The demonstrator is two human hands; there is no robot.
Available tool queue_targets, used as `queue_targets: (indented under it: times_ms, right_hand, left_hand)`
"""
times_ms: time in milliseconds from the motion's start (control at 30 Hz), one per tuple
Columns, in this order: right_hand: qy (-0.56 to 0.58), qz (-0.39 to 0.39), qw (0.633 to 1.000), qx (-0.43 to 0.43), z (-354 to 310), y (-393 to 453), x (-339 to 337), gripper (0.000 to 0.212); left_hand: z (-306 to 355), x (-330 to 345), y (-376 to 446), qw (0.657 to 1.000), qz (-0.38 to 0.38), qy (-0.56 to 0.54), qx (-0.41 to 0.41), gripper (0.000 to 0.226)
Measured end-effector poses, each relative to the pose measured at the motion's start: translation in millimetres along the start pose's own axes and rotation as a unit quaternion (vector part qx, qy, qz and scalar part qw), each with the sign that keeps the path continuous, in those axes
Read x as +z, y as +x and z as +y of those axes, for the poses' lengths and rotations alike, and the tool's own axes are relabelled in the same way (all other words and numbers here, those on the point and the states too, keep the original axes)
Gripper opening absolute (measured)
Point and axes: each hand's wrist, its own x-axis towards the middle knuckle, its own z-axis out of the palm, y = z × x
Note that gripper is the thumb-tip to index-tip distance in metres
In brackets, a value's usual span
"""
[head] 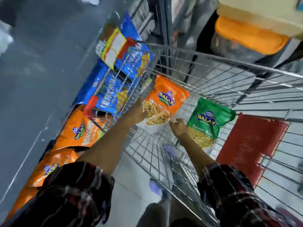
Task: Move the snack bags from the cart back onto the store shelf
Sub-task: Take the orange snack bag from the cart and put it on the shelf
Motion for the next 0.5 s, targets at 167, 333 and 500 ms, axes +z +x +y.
queue_targets:
  times_ms: [167,333,500]
  right_hand:
    - [0.199,-0.066,0.975,0.076,5.3,24.6,19.8,0.044]
    - [0.303,-0.063,0.945,0.110,0.4,44.4,28.2,0.047]
    - [0.375,-0.099,0.916,0.106,16.2,46.1,32.9,0.004]
  left_hand:
    - [-9.3,12.4,40.0,0.994,-0.030,-0.080,-0.062,0.077]
    - [-21.6,22.3,59.2,0.978,-0.066,-0.182,-0.075,0.092]
    - [-22.4,25.6,52.9,0.964,-0.076,-0.230,-0.107,0.079]
